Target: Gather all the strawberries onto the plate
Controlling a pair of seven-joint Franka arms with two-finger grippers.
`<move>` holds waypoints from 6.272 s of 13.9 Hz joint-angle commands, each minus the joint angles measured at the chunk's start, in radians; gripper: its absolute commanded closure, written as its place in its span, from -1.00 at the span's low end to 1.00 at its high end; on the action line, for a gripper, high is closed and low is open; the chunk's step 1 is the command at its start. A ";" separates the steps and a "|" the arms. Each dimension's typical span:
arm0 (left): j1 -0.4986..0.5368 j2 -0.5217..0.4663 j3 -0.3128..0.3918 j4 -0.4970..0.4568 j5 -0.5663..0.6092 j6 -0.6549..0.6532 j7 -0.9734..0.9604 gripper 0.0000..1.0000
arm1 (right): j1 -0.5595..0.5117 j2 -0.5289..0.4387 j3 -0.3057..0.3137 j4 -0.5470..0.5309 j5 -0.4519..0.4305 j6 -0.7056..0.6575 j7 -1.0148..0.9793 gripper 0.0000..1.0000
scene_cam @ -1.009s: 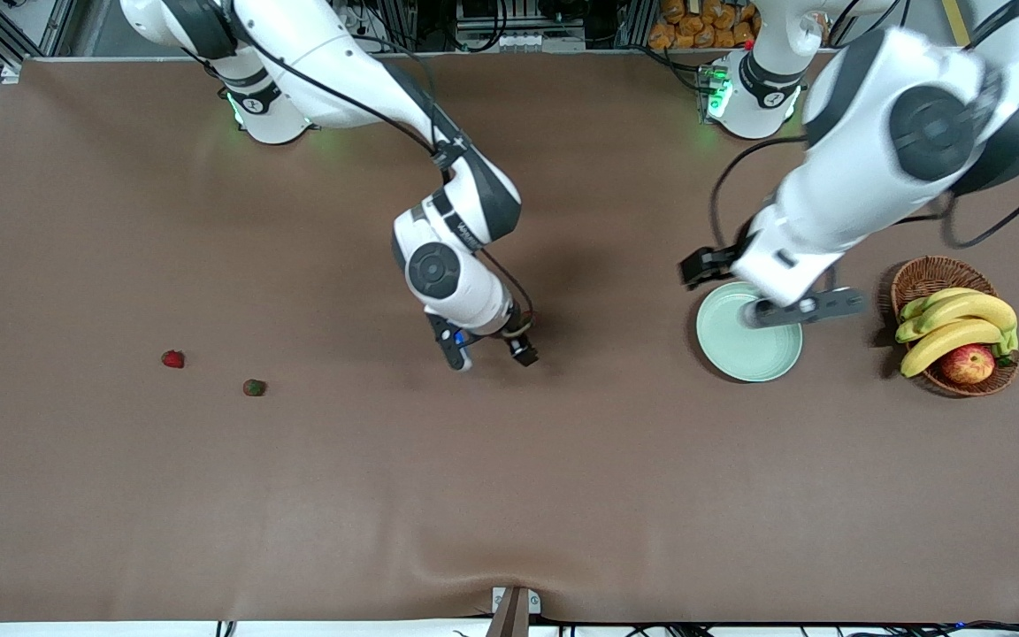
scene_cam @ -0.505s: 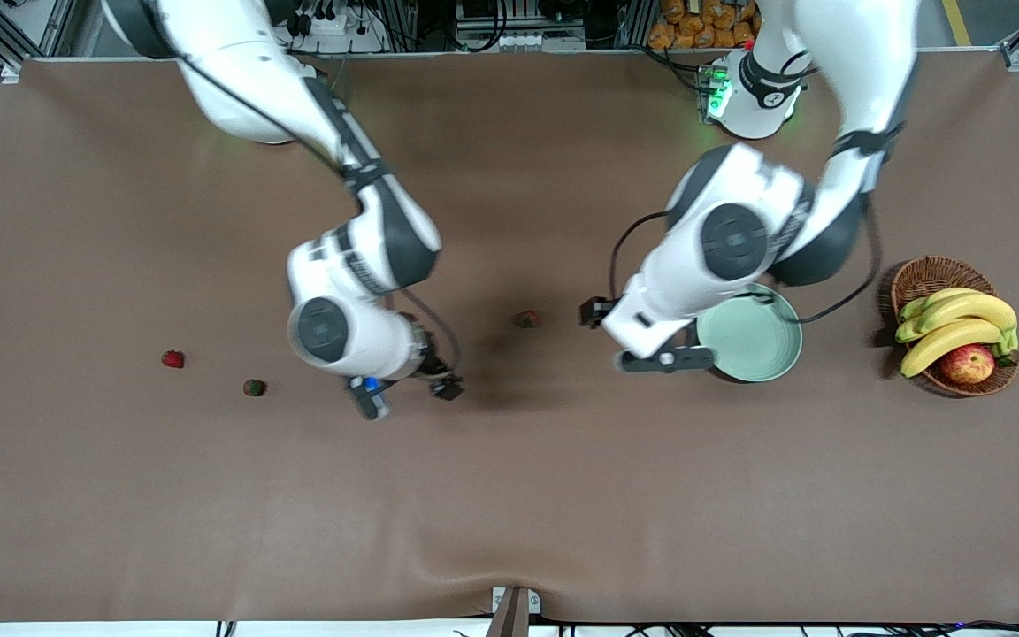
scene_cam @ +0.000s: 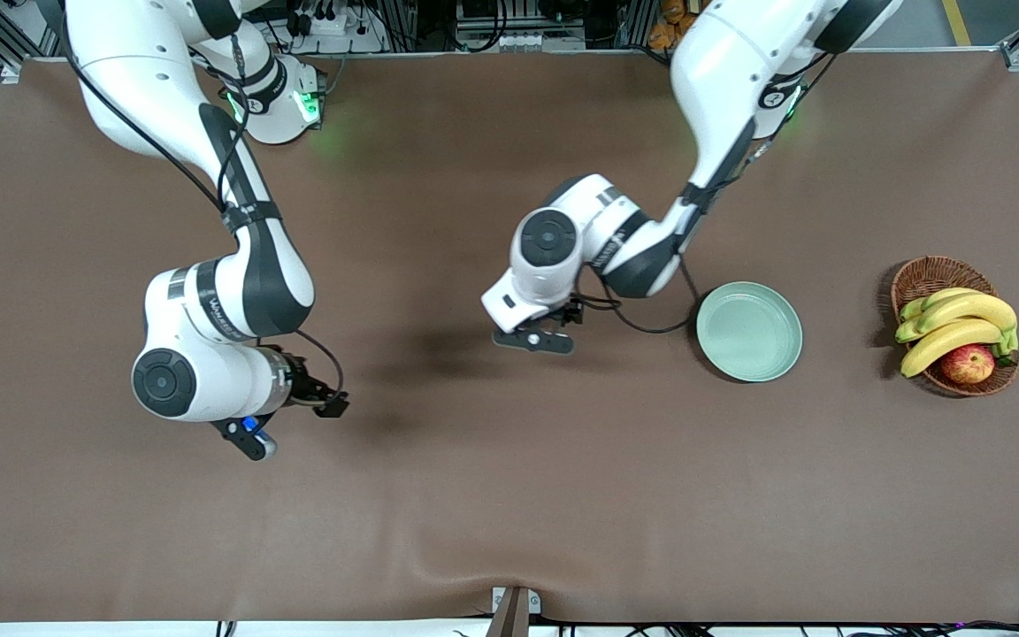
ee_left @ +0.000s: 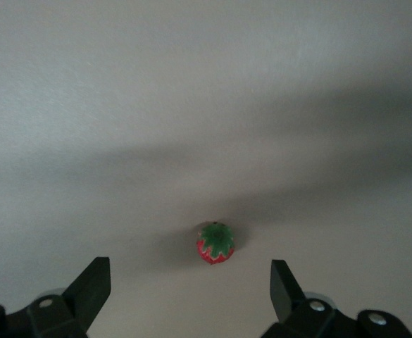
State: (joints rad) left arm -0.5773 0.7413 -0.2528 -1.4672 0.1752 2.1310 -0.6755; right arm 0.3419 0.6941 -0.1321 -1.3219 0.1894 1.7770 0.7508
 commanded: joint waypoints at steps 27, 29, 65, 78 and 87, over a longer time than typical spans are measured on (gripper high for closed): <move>-0.049 0.090 0.017 -0.022 0.024 0.067 -0.117 1.00 | -0.207 -0.047 0.026 -0.419 -0.099 0.446 -0.525 0.28; -0.042 0.084 0.017 -0.019 0.024 0.066 -0.147 1.00 | -0.205 -0.047 0.026 -0.419 -0.097 0.444 -0.525 0.57; 0.660 -0.287 -0.132 -0.271 -0.023 -0.164 -0.090 -1.00 | 0.199 0.111 0.336 -0.085 -0.014 0.508 0.682 1.00; 0.475 -0.085 -0.171 -0.056 -0.062 -0.059 -0.550 -1.00 | 0.175 0.119 0.308 -0.054 -0.027 0.445 0.714 -1.00; 0.194 0.030 -0.116 0.018 -0.054 0.095 -0.907 -1.00 | -0.047 -0.051 0.313 0.018 -0.027 0.073 0.412 -1.00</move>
State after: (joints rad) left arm -0.2943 0.7259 -0.4116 -1.5097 0.1219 2.2089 -1.5103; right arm 0.3579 0.6925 0.1634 -1.2859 0.1728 1.9153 1.2497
